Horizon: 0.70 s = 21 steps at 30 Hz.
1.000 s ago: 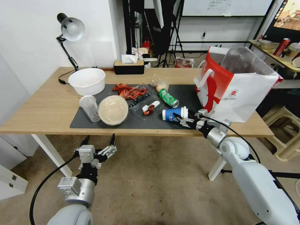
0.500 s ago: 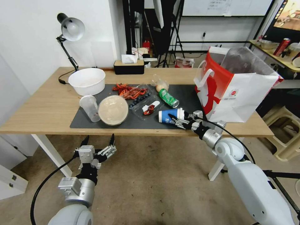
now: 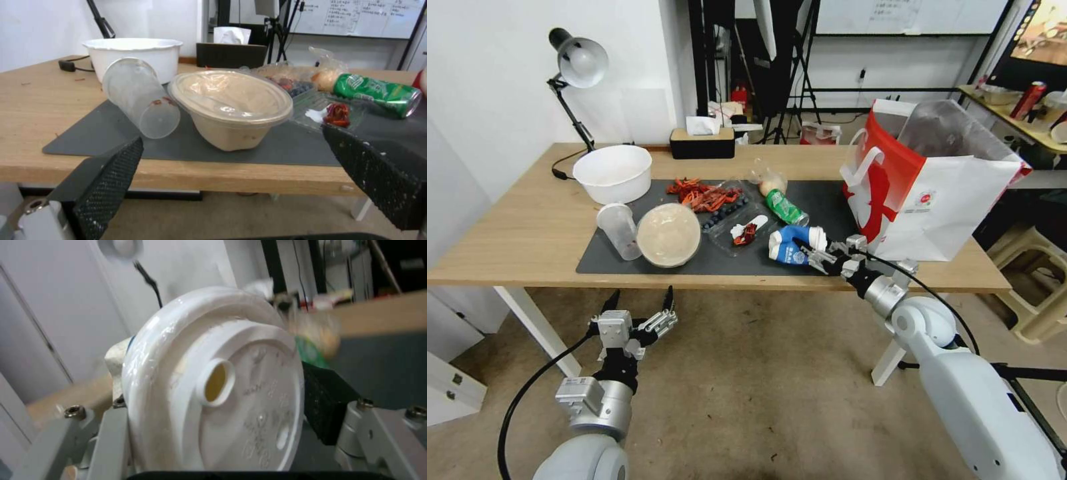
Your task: Pick up the trash from the table and place it into the takeout bag.
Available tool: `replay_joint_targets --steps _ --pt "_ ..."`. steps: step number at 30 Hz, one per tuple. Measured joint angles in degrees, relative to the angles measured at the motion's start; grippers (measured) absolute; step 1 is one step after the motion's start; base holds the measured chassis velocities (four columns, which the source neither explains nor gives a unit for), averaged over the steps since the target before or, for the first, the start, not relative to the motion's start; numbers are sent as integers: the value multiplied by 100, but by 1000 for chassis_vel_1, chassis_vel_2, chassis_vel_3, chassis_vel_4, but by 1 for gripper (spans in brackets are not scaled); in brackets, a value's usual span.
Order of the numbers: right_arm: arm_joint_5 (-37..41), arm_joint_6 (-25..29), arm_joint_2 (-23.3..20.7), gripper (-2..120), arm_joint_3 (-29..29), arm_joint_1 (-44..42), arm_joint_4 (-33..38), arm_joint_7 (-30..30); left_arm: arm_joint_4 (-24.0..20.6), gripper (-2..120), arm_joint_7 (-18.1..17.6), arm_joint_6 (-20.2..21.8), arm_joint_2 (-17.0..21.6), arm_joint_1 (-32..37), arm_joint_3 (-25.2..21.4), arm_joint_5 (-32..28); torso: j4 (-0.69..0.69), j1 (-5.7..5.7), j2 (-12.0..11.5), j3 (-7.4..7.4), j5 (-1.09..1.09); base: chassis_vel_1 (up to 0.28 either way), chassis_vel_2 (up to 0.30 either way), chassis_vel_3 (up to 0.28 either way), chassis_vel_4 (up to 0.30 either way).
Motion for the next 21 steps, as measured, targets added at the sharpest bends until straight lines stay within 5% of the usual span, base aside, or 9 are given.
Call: replay_joint_targets --steps 8,10,11,21 --pt "1048 116 -107 59 481 309 930 688 0 100 -3 -88 0 30 -11 6 1 0 0 0 -1 0 0 0 0" --pt "1375 94 -263 59 857 877 1388 1805 -19 100 -3 -148 0 66 0 26 0 0 0 -1 -1 0 0 0 0" --pt "1339 -27 -401 59 1043 1261 1442 2576 -22 100 -1 -180 0 79 24 53 1 0 0 0 -1 0 0 0 0" --pt "-269 -646 -757 59 1264 1632 858 3907 -9 100 15 -276 0 103 181 167 -1 0 0 0 1 0 0 0 0"
